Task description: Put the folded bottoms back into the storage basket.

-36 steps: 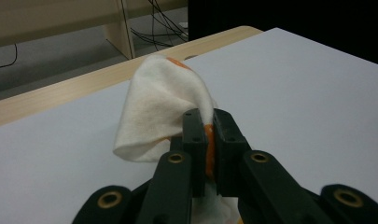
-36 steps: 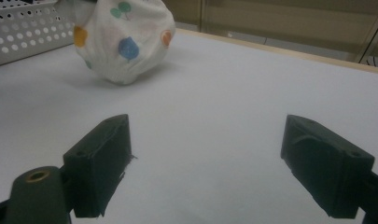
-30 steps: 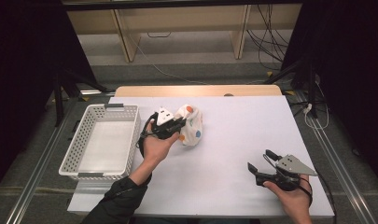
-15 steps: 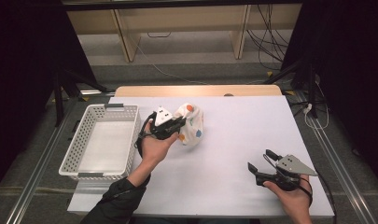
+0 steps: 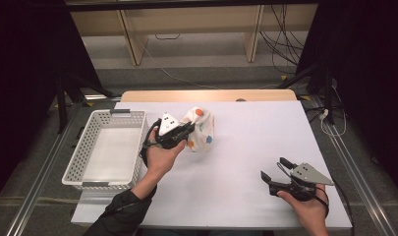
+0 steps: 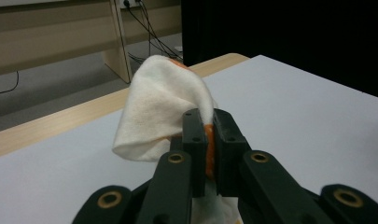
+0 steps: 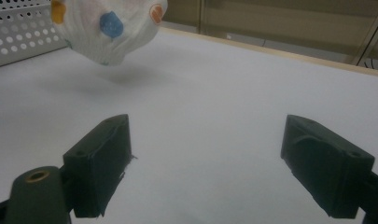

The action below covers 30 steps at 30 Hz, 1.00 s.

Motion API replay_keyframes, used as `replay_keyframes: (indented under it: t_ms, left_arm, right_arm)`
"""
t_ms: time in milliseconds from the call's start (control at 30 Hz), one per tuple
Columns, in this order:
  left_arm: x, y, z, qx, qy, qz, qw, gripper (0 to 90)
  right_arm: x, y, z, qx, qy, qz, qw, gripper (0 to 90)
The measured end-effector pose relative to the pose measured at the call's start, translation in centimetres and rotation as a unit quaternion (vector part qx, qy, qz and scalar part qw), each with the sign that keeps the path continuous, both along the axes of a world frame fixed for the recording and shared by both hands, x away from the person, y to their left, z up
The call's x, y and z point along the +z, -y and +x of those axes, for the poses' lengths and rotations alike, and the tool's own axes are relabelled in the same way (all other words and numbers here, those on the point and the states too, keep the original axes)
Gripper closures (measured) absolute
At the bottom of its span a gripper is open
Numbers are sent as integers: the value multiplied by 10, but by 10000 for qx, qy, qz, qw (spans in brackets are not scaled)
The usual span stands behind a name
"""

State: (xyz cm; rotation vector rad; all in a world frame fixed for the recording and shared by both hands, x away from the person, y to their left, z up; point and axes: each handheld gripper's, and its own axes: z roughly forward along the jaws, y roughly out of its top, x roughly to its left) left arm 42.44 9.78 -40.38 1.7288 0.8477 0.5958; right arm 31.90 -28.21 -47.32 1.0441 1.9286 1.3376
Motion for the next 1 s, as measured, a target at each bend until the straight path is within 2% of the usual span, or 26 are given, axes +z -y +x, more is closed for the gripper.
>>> replay_keyframes:
  t_ms: [367,1000]
  left_arm:
    - [4,-2,-5,-29,104,-89,9999,844]
    - [10,-10,-11,-19,122,-154,9998,844]
  right_arm:
    - [0,0,0,1,2,5,10000,169]
    - [0,0,0,0,-4,-4,10000,169]
